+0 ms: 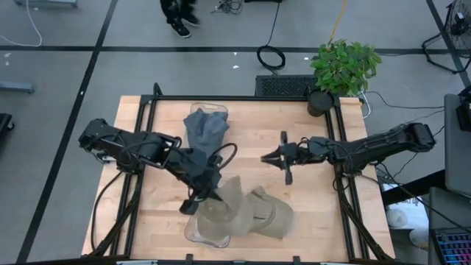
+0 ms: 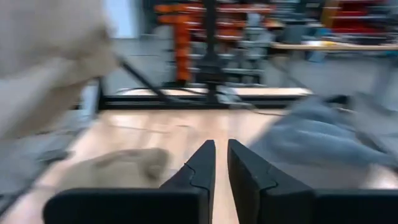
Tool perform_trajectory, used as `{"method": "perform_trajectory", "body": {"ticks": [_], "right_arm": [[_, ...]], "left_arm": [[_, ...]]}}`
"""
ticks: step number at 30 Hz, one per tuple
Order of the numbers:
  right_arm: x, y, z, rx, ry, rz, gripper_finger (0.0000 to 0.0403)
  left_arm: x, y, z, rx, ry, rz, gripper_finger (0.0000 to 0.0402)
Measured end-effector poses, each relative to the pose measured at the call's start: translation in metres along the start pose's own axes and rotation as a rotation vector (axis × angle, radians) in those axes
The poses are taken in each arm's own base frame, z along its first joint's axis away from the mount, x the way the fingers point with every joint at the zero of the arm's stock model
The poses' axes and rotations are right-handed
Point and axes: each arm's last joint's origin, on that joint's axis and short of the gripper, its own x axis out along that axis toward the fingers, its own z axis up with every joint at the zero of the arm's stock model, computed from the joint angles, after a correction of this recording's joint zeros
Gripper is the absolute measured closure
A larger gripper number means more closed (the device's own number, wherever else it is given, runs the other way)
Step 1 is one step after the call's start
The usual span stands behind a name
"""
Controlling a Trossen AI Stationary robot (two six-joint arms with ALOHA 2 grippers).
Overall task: Stack caps by color
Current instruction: Stack the top brown cap on the other brown cap in the bottom transparent bin
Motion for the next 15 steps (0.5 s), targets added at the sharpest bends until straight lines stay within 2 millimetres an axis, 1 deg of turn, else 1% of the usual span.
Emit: {"method": "perform_trajectory", "body": {"ticks": [2, 5, 9, 12, 15], "right_arm": [[0.006, 0.003, -0.002, 0.007, -0.013, 0.097, 0.0384], [0.017, 0.007, -0.006, 0.072, -0.053, 0.221, 0.0392], [0.032, 0.008, -0.019, 0.135, -0.058, 0.238, 0.0391], [0.041, 0.007, -0.029, 0.154, -0.041, 0.234, 0.0359], [0.047, 0.007, -0.036, 0.203, -0.034, 0.244, 0.0305]], "left_arm": [[0.001, -0.003, -0.001, 0.014, 0.009, -0.018, 0.0397], [0.0, -0.005, -0.001, 0.022, 0.011, -0.023, 0.0397], [0.0, -0.003, -0.003, 0.014, 0.028, 0.005, 0.0397], [0.0, -0.004, -0.003, 0.014, 0.027, 0.005, 0.0397], [0.0, -0.004, -0.003, 0.014, 0.028, 0.002, 0.0397]]}}
